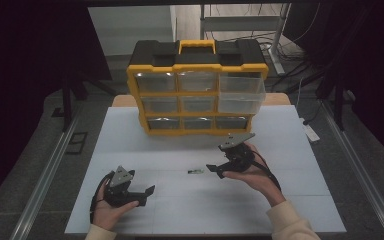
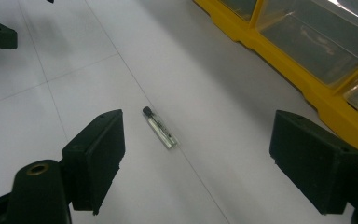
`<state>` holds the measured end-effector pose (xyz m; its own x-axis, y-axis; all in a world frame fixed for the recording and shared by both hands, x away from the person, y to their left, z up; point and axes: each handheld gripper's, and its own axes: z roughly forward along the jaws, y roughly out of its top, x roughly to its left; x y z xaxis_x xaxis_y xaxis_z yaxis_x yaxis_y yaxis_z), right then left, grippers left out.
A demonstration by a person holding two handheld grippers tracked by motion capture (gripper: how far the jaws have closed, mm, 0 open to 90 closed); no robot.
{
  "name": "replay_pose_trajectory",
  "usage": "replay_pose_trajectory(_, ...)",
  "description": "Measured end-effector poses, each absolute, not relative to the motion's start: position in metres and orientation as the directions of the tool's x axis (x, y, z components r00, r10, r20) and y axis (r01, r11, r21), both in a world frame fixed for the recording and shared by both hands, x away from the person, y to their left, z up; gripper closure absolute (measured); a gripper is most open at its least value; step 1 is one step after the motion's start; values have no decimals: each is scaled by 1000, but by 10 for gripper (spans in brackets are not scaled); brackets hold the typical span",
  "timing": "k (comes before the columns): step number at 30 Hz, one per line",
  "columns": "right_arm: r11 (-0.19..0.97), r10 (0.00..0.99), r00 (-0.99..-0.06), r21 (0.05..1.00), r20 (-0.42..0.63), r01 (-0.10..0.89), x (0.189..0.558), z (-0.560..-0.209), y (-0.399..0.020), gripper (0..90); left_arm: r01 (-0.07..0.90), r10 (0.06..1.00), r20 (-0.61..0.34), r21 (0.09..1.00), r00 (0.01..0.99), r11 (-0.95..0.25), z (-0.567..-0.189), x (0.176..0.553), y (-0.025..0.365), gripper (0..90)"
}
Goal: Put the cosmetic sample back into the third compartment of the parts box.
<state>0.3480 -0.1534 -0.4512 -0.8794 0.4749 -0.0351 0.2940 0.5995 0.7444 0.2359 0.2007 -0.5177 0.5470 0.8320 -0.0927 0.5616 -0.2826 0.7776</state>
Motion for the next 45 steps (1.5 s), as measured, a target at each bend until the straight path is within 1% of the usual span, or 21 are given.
replay_pose_trajectory(10, 627, 441, -897, 727, -34, 281, 353, -458, -141, 185, 561, 830, -91, 776, 551, -288, -518, 236, 200, 88)
replay_pose_trajectory(17, 623, 442, -897, 724, -11, 298, 358, -460, -138, 188, 559, 827, -89, 777, 555, -292, -518, 236, 199, 91)
replay_pose_trajectory(32, 649, 403, -915, 704, 3, 288, 368, -466, -122, 197, 560, 826, -90, 775, 556, -293, -518, 236, 199, 91)
replay_pose_trajectory(45, 713, 353, -935, 650, -8, 263, 372, -479, -102, 199, 560, 826, -90, 775, 557, -294, -518, 236, 199, 92)
